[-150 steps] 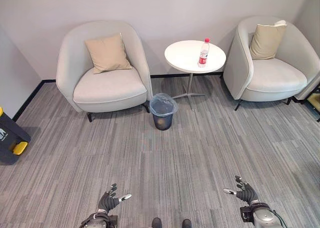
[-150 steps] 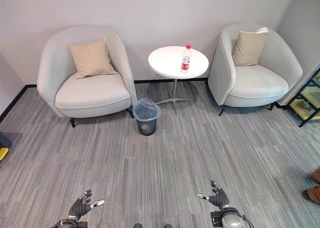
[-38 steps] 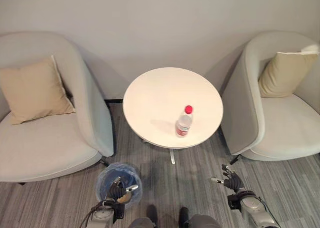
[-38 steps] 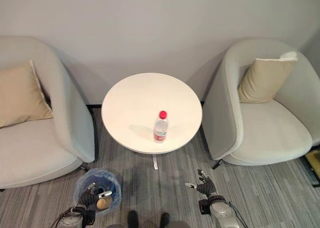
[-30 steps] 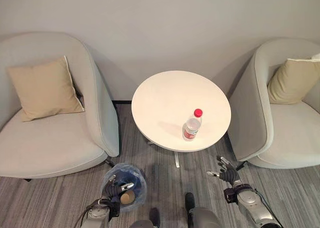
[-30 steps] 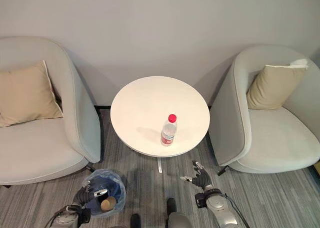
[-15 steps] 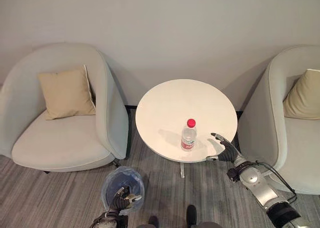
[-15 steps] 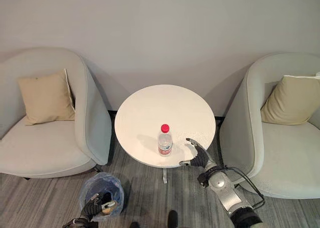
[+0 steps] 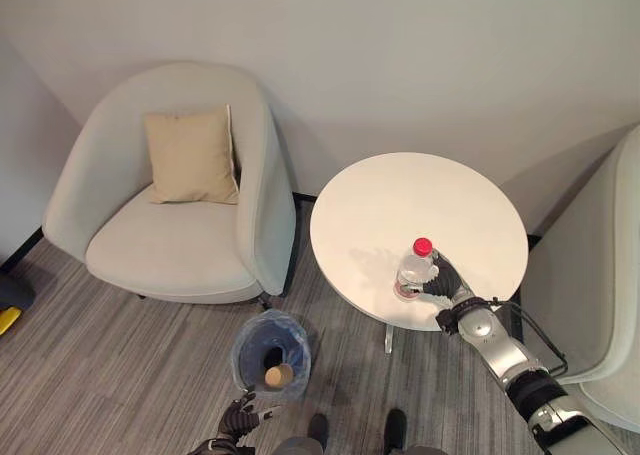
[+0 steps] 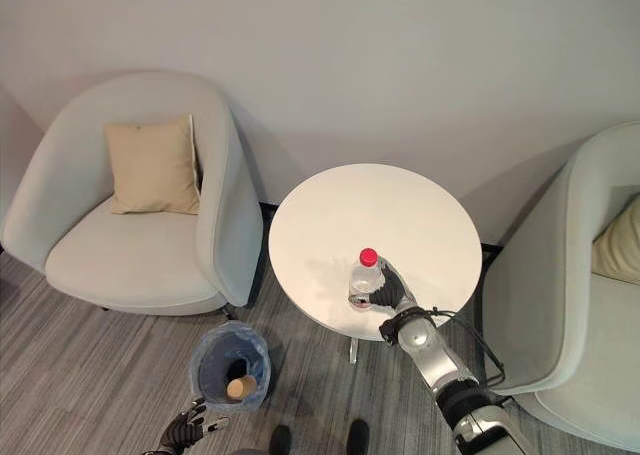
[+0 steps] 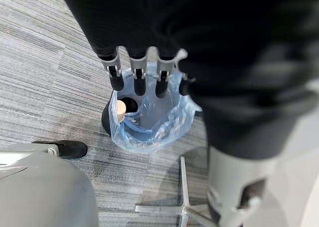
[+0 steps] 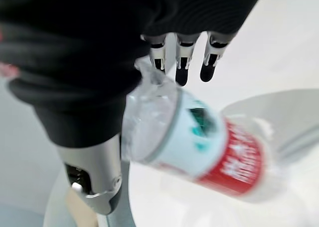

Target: Gather garbage on tea table into small bin, then transfer packed bag to large trash can.

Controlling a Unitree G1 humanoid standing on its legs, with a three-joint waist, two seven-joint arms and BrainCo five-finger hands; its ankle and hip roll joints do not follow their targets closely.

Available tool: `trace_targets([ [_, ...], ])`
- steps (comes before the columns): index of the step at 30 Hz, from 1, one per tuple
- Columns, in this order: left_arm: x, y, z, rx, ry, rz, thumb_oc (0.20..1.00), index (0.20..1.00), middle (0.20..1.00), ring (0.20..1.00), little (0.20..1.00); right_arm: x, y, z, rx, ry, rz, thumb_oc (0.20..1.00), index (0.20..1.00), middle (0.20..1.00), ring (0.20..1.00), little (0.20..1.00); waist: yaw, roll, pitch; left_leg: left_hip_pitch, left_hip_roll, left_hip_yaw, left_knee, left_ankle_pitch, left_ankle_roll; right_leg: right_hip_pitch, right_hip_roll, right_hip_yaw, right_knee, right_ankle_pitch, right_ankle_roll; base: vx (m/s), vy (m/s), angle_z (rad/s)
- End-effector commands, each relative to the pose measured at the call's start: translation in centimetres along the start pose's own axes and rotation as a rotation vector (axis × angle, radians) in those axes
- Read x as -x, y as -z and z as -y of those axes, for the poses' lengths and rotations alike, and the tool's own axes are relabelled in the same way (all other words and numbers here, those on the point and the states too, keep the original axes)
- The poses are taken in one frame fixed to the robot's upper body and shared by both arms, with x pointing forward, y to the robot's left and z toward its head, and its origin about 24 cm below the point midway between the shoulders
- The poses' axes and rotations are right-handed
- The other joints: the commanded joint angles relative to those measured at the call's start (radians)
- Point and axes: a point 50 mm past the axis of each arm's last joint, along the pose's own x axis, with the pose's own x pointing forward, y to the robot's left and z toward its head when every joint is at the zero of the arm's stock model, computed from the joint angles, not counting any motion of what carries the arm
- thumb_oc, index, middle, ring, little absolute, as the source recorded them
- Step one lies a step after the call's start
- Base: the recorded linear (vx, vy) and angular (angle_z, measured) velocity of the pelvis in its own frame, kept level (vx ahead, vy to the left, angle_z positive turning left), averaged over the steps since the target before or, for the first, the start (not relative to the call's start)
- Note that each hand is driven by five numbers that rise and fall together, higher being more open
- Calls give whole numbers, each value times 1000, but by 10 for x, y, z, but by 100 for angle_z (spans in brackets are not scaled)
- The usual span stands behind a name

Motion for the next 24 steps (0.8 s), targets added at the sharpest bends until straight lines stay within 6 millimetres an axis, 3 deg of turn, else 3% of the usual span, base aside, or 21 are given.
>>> trace_targets([
  [1, -7, -25, -11, -59, 8, 92, 1000, 1000, 1000, 1000, 1000, -13, -25, -2, -38, 7, 83, 1000, 1000, 1000, 1000, 1000, 17, -55, 15, -10, -33, 14, 40, -77, -6, 63, -47, 24, 43, -215, 66, -20, 11, 11],
  [2, -8, -27, -10, -63, 12, 94, 1000, 1000, 1000, 1000, 1000, -17, -24, -1, -43, 15, 70, 200, 200, 200, 200, 200, 26, -54, 16, -16, -34, 5, 40, -74, -6, 62, -47, 18, 41, -215, 64, -8, 2, 20],
  [9, -9, -33, -15, -53, -13, 111, 1000, 1000, 1000, 1000, 1000, -12, -40, 17, -146, 81, 166, 200, 200, 200, 200, 200, 26, -58, 13, -18, -36, -13, 36, -72, -11, 74, -45, 4, 36, -224, 59, -1, -5, 18],
  [15, -9, -35, -16, -48, -16, 121, 1000, 1000, 1000, 1000, 1000, 21, -47, 35, -165, 100, 302, 200, 200, 200, 200, 200, -6, -67, 6, -18, -31, -27, 61, -75, -29, 89, -44, -23, 58, -246, 45, -37, -47, 8],
  [23, -13, -44, -7, -40, 5, 143, 1000, 1000, 1000, 1000, 1000, 40, -55, 34, -221, 90, 383, 200, 200, 200, 200, 200, -37, -72, 21, -79, -33, -17, 151, -74, -53, 96, -51, -69, 63, -260, 30, -72, -12, 28],
  [24, -13, -45, -4, -44, 11, 147, 1000, 1000, 1000, 1000, 1000, 43, -57, 32, -229, 87, 394, 200, 200, 200, 200, 200, -48, -74, 27, -93, -28, 24, 170, -76, -49, 97, -60, -87, 65, -259, 30, -63, 102, 33],
])
